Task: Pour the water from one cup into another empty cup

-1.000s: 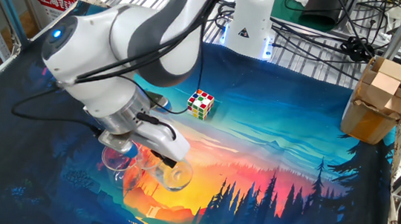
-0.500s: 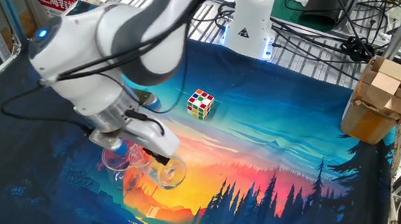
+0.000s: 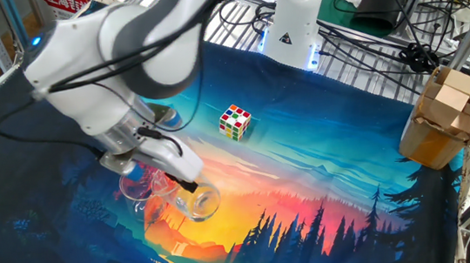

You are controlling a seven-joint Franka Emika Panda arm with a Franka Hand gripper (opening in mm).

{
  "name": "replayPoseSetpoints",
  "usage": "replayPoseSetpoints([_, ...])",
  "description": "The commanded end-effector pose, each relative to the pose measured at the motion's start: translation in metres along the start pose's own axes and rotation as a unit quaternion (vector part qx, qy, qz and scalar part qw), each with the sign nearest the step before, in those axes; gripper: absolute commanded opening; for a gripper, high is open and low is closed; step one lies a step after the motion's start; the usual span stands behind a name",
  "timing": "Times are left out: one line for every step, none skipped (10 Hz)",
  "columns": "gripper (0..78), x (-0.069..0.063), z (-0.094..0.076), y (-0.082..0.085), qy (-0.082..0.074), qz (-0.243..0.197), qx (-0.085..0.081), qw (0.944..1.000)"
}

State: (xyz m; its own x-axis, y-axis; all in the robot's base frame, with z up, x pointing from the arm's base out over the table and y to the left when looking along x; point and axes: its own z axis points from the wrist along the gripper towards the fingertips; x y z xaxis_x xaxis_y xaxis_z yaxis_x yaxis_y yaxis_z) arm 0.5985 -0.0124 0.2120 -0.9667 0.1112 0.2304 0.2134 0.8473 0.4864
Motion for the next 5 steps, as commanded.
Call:
replayPoseSetpoints([1.2, -0.0023, -0.0065, -0.0089, 0.010, -0.006, -0.020, 0.9997])
replayPoseSetpoints([1.2, -0.0024, -0.0071, -0.0099, 0.012, -0.006, -0.025, 0.9996])
replayPoseSetpoints([1.2, -0.0022, -0.0077, -0.0101, 0.015, -0.003, -0.038, 0.9992])
replayPoseSetpoints([1.2, -0.0020, -0.0084, -0.0102, 0.018, 0.000, -0.046, 0.9988])
replayPoseSetpoints([1.2, -0.0016, -0.0092, -0.0101, 0.022, 0.002, -0.056, 0.9982])
